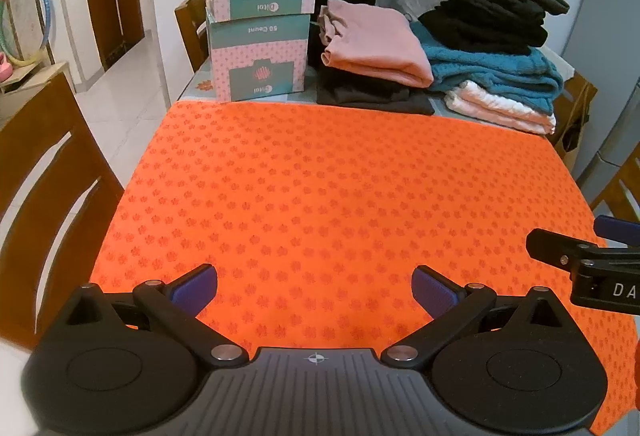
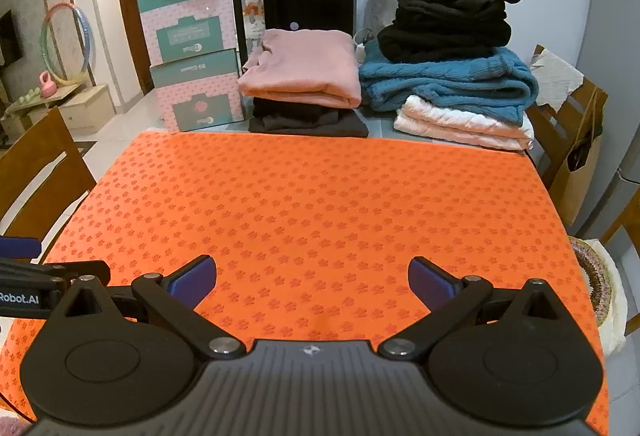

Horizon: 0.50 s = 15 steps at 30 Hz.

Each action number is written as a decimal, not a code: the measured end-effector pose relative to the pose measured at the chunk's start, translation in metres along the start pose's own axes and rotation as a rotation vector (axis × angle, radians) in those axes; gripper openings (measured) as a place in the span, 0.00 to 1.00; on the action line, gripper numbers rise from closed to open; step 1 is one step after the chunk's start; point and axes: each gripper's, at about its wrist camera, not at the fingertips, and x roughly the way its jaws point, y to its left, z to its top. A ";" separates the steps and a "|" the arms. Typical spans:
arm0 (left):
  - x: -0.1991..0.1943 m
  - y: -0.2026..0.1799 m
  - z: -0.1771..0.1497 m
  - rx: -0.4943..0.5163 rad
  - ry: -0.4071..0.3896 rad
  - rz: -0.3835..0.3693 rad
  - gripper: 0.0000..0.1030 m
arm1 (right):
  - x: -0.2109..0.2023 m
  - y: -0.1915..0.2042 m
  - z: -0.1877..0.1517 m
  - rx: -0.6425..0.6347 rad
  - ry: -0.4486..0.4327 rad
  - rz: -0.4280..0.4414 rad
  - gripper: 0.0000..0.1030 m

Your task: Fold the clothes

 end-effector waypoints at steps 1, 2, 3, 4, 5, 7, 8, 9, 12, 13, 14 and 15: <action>0.000 0.000 0.000 -0.002 0.002 0.000 1.00 | 0.000 0.000 0.000 0.001 0.000 -0.003 1.00; 0.001 0.001 0.000 -0.003 0.004 -0.001 1.00 | -0.001 0.000 0.001 0.002 -0.001 -0.005 1.00; 0.001 0.001 0.000 -0.005 0.005 -0.001 1.00 | -0.001 0.001 0.001 0.004 -0.001 -0.008 1.00; 0.001 0.001 0.000 -0.007 0.007 -0.001 1.00 | 0.001 -0.001 0.002 0.011 0.008 0.001 1.00; 0.002 0.002 0.000 -0.009 0.009 -0.001 1.00 | 0.003 -0.002 0.003 0.016 0.018 0.013 1.00; 0.002 0.002 0.000 -0.012 0.012 -0.002 1.00 | 0.003 0.000 0.002 0.009 0.009 0.010 1.00; 0.003 0.003 0.000 -0.014 0.014 -0.002 1.00 | 0.003 0.001 0.001 0.006 0.006 0.009 1.00; 0.003 0.003 0.000 -0.016 0.016 -0.003 1.00 | 0.003 0.002 0.000 0.005 0.005 0.009 1.00; 0.004 0.004 0.000 -0.021 0.021 -0.003 1.00 | 0.005 0.000 -0.001 0.001 0.003 0.007 1.00; 0.004 0.005 0.000 -0.023 0.023 -0.004 1.00 | 0.004 0.001 -0.001 0.002 0.002 0.007 1.00; 0.004 0.005 0.000 -0.024 0.025 -0.004 1.00 | 0.004 0.001 -0.001 0.002 0.001 0.006 1.00; 0.005 0.005 0.000 -0.026 0.026 -0.004 1.00 | 0.004 0.002 -0.001 0.004 0.002 0.006 1.00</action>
